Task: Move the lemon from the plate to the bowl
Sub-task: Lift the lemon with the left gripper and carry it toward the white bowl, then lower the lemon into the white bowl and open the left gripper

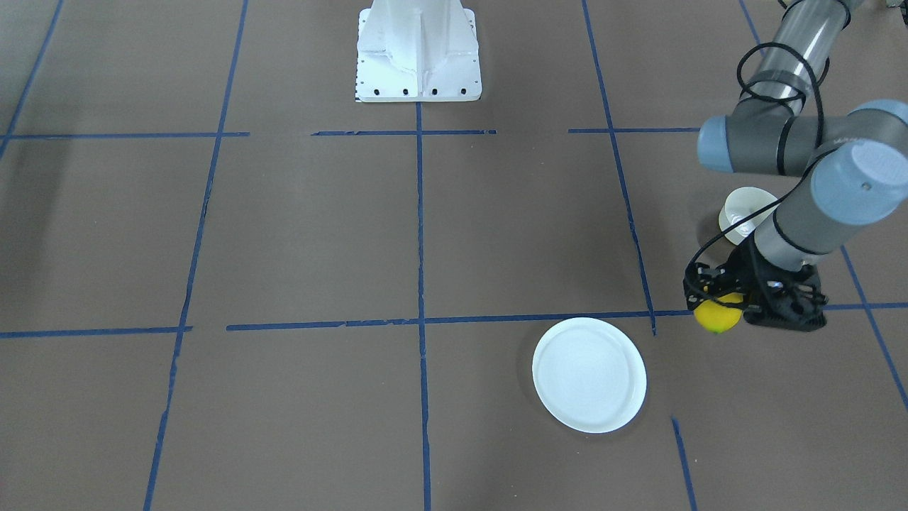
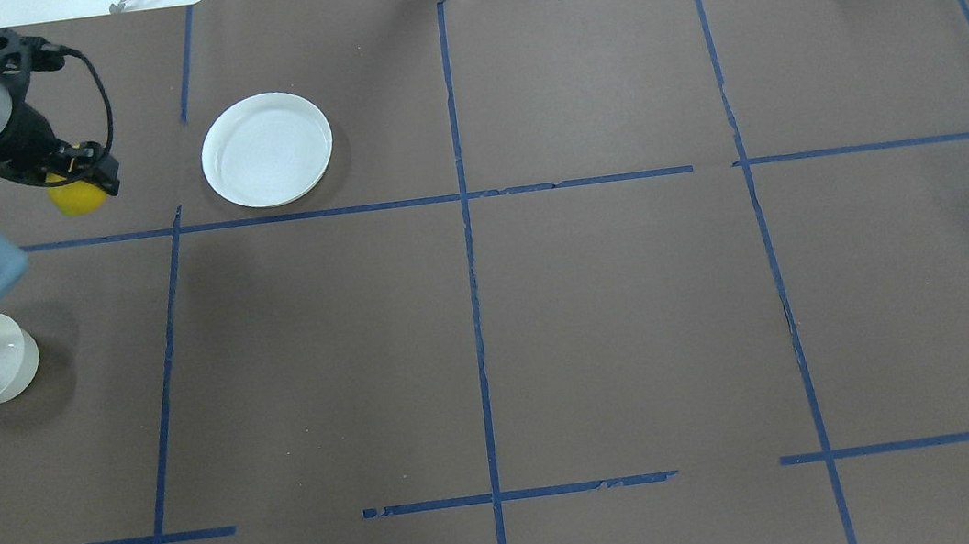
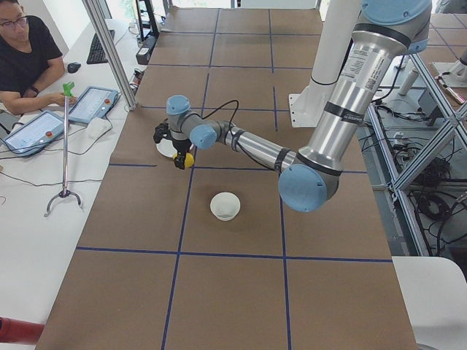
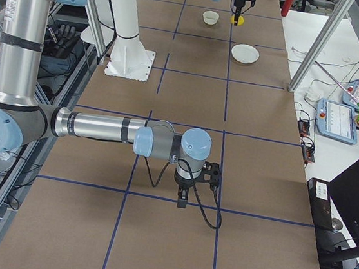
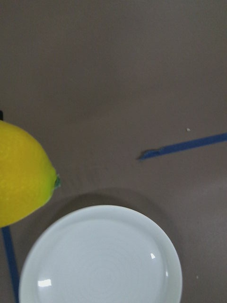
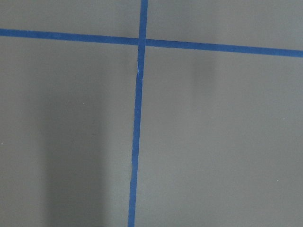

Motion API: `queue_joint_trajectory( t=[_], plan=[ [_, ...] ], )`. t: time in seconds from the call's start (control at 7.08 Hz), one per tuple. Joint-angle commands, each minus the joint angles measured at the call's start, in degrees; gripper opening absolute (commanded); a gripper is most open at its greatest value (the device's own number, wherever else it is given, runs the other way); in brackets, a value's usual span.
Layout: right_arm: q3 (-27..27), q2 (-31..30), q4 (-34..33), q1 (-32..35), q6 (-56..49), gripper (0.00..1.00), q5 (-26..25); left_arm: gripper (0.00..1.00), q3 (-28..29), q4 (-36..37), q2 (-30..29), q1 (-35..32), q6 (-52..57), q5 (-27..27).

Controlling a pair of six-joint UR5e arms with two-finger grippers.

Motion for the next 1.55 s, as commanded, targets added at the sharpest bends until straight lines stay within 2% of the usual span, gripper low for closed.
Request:
queue_joint_trajectory(
  t=[0.0,0.28,0.42,1.13,1.27,1.41],
  plan=[
    [0.0,0.0,0.0,0.0,0.0,1.00,0.0,0.00,-8.3,-1.4,13.3,0.0,-2.6,3.6],
    [0.0,0.0,0.0,0.0,0.0,1.00,0.0,0.00,-8.2,-13.4,22.7,0.2,-7.3,3.8],
    [0.0,0.0,0.0,0.0,0.0,1.00,0.0,0.00,-7.9,-16.5,23.3,0.8,-12.8,3.9],
    [0.0,0.0,0.0,0.0,0.0,1.00,0.0,0.00,-7.7,-16.7,23.5,6.1,-15.6,3.8],
    [0.0,0.0,0.0,0.0,0.0,1.00,0.0,0.60,-7.6,-16.6,23.5,6.1,-13.7,3.8],
    [0.0,0.0,0.0,0.0,0.0,1.00,0.0,1.00,-8.3,-16.7,24.3,6.0,-13.1,3.5]
  ],
)
